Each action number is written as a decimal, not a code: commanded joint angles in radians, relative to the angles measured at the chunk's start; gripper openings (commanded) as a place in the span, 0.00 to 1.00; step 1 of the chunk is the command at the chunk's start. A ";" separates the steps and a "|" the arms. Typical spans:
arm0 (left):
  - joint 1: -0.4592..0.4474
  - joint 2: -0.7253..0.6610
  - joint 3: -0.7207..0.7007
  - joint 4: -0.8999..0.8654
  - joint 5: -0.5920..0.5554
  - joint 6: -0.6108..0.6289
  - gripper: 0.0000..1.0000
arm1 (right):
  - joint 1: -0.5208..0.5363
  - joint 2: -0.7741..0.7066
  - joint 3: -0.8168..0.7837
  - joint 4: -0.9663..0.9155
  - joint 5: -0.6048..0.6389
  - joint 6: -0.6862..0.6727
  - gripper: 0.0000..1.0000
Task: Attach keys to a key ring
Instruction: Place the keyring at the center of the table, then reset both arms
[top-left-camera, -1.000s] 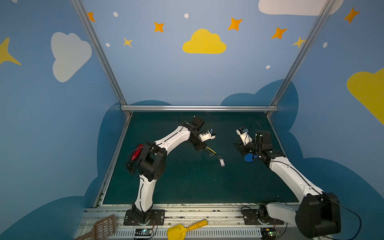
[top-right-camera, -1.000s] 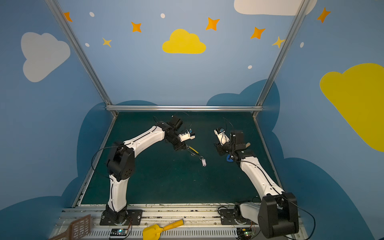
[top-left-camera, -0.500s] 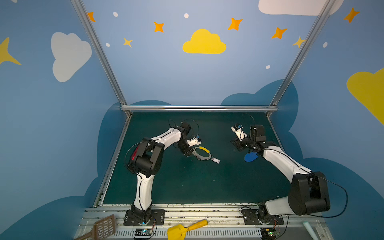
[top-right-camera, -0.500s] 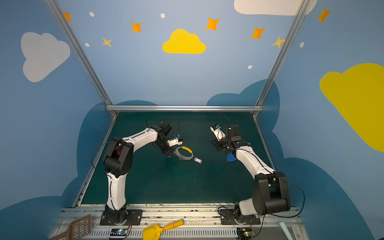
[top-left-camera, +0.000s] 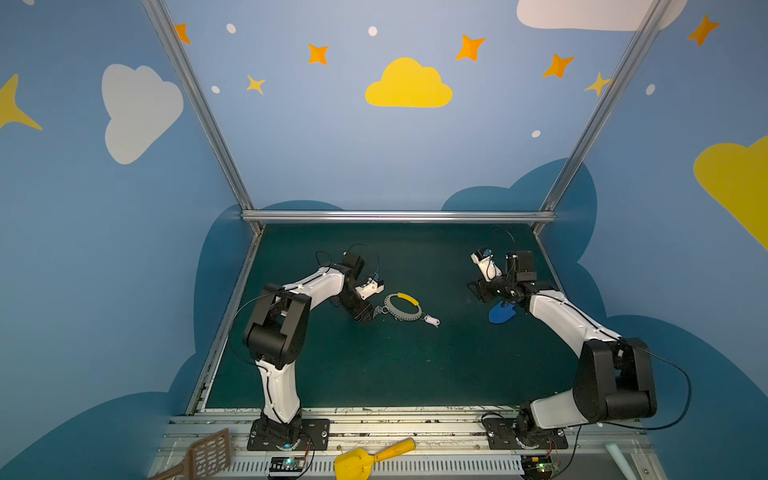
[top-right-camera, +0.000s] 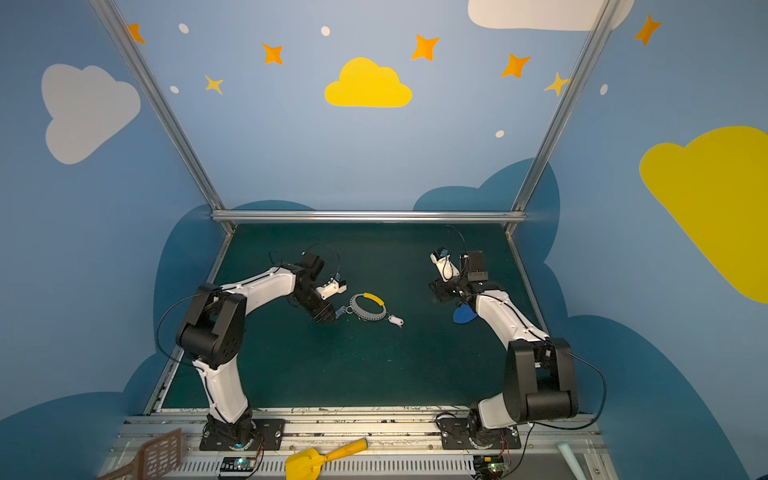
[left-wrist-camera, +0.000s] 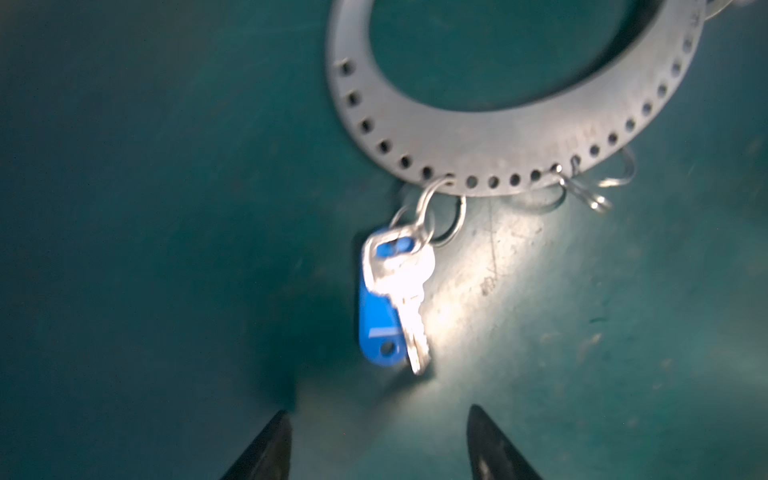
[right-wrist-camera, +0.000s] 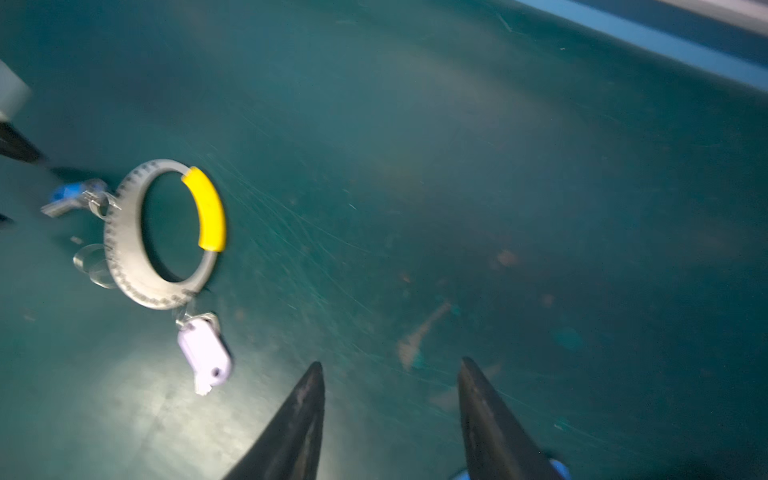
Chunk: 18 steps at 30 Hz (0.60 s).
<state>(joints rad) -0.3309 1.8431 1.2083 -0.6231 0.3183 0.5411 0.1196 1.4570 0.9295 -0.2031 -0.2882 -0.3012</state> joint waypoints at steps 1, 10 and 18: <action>0.049 -0.155 -0.124 0.234 -0.060 -0.127 0.95 | -0.048 -0.041 -0.053 0.084 -0.005 0.068 0.89; 0.254 -0.390 -0.599 0.950 -0.311 -0.461 1.00 | -0.165 -0.112 -0.208 0.361 -0.018 0.172 0.89; 0.340 -0.356 -0.784 1.331 -0.263 -0.518 1.00 | -0.141 -0.097 -0.224 0.427 -0.093 0.212 0.89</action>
<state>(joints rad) -0.0002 1.4685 0.4561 0.4725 0.0547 0.0734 -0.0547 1.3579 0.7094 0.1699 -0.3294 -0.1028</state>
